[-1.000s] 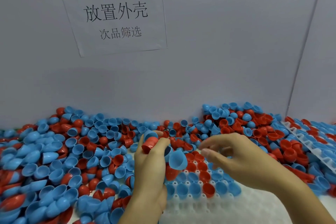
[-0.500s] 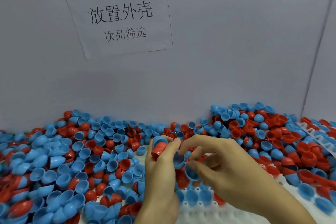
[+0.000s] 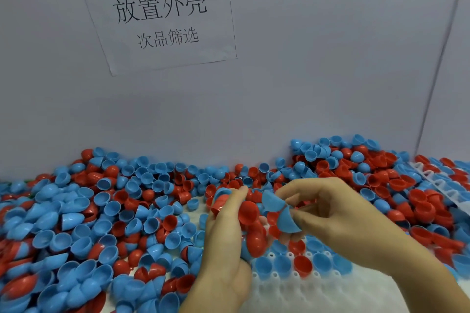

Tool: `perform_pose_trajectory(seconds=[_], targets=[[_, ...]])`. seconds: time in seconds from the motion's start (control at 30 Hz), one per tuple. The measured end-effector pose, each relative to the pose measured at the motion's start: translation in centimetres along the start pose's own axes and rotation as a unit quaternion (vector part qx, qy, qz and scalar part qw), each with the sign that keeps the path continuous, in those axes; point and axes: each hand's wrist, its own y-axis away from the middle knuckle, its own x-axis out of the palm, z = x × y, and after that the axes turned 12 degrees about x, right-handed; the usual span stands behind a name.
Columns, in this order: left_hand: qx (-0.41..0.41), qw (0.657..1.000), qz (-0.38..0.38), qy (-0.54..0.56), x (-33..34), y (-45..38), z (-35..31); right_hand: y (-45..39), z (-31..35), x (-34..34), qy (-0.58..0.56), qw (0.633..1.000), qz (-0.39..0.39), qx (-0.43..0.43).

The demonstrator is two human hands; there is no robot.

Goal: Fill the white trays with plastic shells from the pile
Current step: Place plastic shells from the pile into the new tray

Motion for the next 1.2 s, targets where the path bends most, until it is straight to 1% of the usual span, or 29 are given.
perform_pose_trajectory(seconds=[0.07,0.17,0.27,0.3,0.33,0.37,0.4,0.43,0.5,0.53,0.67,0.77,1.1,1.2], targets=[[0.011,1.0,-0.017,0.009,-0.2,-0.4,-0.1,0.0,-1.0,-1.3,0.004,0.999,-0.042,0.017],[0.037,0.999,-0.016,0.001,-0.7,-0.4,0.0,0.2,-2.7,-3.3,0.032,0.992,-0.111,0.049],[0.016,0.999,-0.034,-0.024,0.0,-1.1,-0.6,0.4,-4.6,-5.1,0.08,0.977,-0.179,0.081],[0.029,0.999,-0.016,-0.025,-0.2,-1.7,-0.6,0.5,-5.2,-5.5,0.101,0.972,-0.193,0.093],[0.046,0.998,-0.034,0.013,-0.5,-2.3,-0.8,0.5,-5.7,-5.9,0.123,0.966,-0.202,0.107],[0.045,0.994,-0.052,0.087,-0.7,-2.9,-0.8,0.5,-6.3,-6.2,0.145,0.959,-0.208,0.123],[0.057,0.993,-0.059,0.09,-1.1,-3.0,-0.6,0.5,-6.7,-6.4,0.166,0.953,-0.21,0.141],[0.069,0.995,-0.049,0.049,-1.2,-2.6,-0.5,0.4,-7.2,-6.5,0.184,0.948,-0.207,0.159],[0.042,0.999,0.016,-0.02,-0.6,-1.2,0.0,0.4,-8.0,-6.7,0.205,0.941,-0.187,0.193],[0.027,0.999,-0.009,-0.046,0.2,-0.6,0.1,0.4,-8.4,-6.7,0.215,0.938,-0.174,0.208],[0.039,0.999,0.0,-0.034,-0.2,-0.3,0.7,0.3,-9.8,-6.1,0.266,0.917,-0.125,0.27],[0.047,0.998,-0.014,-0.028,0.3,-0.1,0.5,0.1,-10.6,-5.4,0.291,0.903,-0.076,0.305],[0.057,0.998,-0.009,-0.018,0.2,-0.1,0.7,-0.6,-10.8,-4.6,0.328,0.881,-0.081,0.33],[0.055,0.998,-0.002,-0.016,0.1,-0.1,0.7,-0.6,-10.6,-4.6,0.344,0.881,-0.067,0.317]])
